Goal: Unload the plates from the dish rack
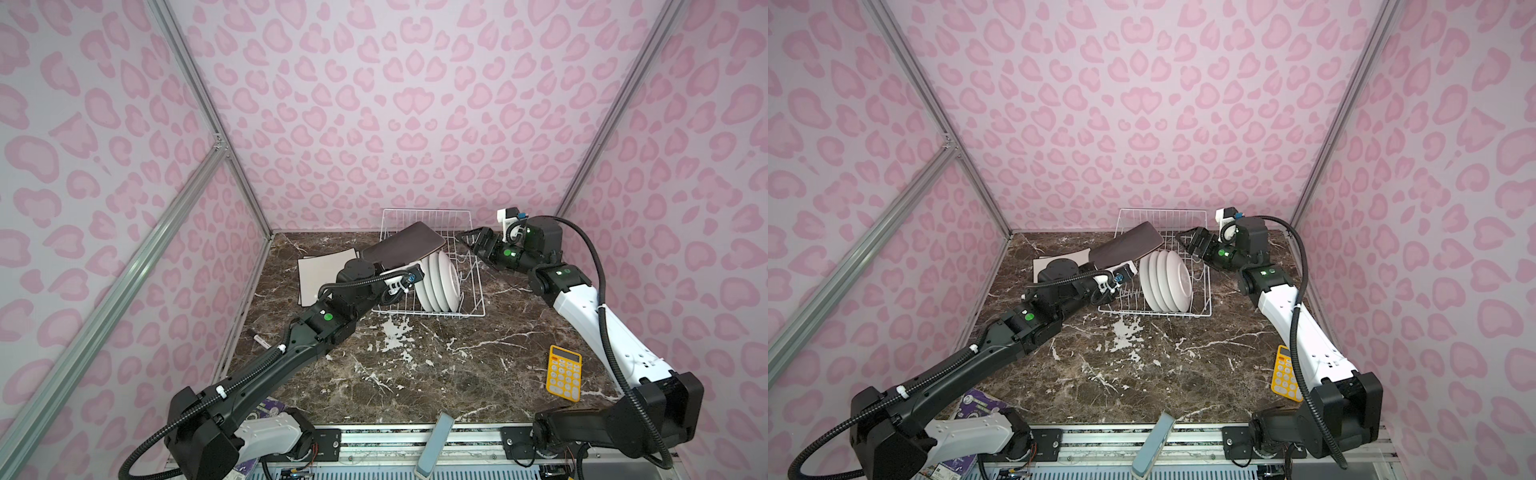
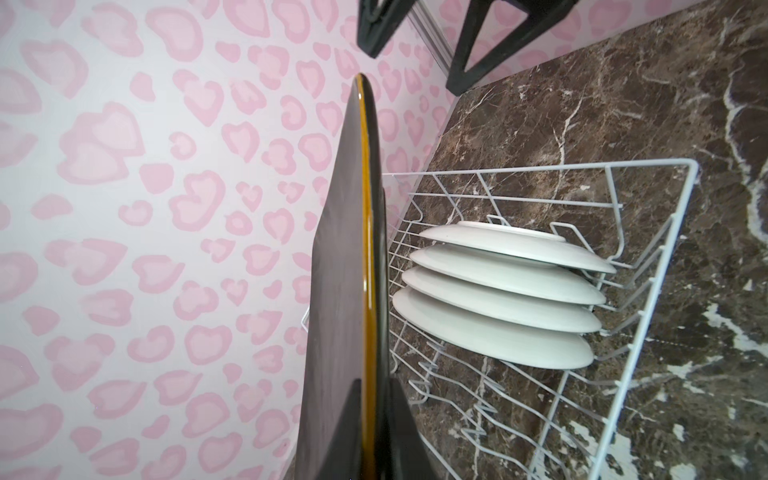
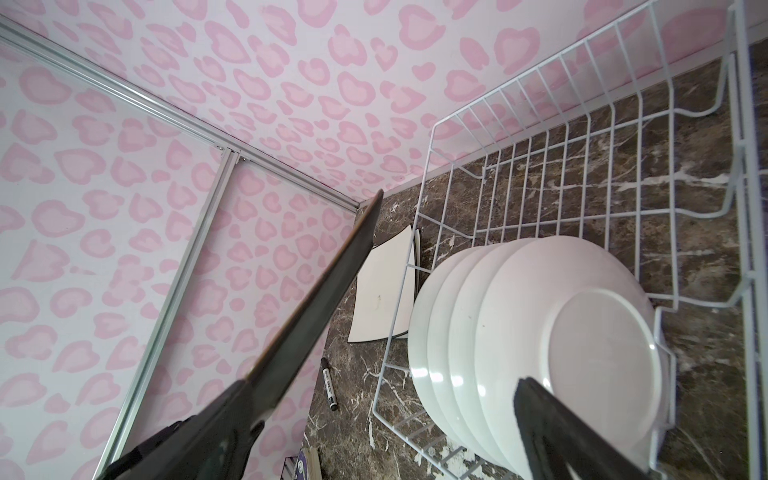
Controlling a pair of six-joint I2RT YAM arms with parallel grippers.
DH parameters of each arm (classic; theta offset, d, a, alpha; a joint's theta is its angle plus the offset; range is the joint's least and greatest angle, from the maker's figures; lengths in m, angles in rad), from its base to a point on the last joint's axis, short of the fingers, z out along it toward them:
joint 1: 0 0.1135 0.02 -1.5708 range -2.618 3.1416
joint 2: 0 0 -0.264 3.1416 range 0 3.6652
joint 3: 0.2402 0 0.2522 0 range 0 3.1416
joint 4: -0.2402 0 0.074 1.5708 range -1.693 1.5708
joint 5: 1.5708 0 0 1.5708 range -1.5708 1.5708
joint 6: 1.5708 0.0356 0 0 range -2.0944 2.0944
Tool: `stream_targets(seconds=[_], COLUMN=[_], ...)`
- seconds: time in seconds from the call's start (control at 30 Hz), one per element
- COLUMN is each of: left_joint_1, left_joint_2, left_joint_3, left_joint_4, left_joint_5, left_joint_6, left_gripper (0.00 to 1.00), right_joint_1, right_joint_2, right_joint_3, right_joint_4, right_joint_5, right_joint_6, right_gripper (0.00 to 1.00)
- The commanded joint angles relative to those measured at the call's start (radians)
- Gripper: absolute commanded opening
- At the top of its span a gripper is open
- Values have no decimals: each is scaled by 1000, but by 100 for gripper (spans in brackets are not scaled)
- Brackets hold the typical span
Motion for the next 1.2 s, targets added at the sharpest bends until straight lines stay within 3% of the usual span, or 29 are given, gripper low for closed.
stream_targets(seconds=[0.0, 0.23, 0.63, 1.17], left_joint_1=[-28, -104, -144, -169], left_joint_2=[-12, 16, 46, 63], left_joint_3=[-24, -101, -151, -196], left_joint_4=[278, 427, 505, 541], left_joint_5=[-52, -119, -107, -109], left_joint_6=[156, 286, 322, 347], left_gripper=[4, 4, 4, 4], right_joint_1=[-9, -6, 40, 60], right_joint_2=[18, 101, 172, 222], right_joint_3=[15, 82, 81, 85], right_joint_4=[28, -51, -67, -65], right_joint_5=[-52, -142, -170, -241], right_joint_6=[0, -39, -45, -42], right_gripper=[99, 95, 79, 38])
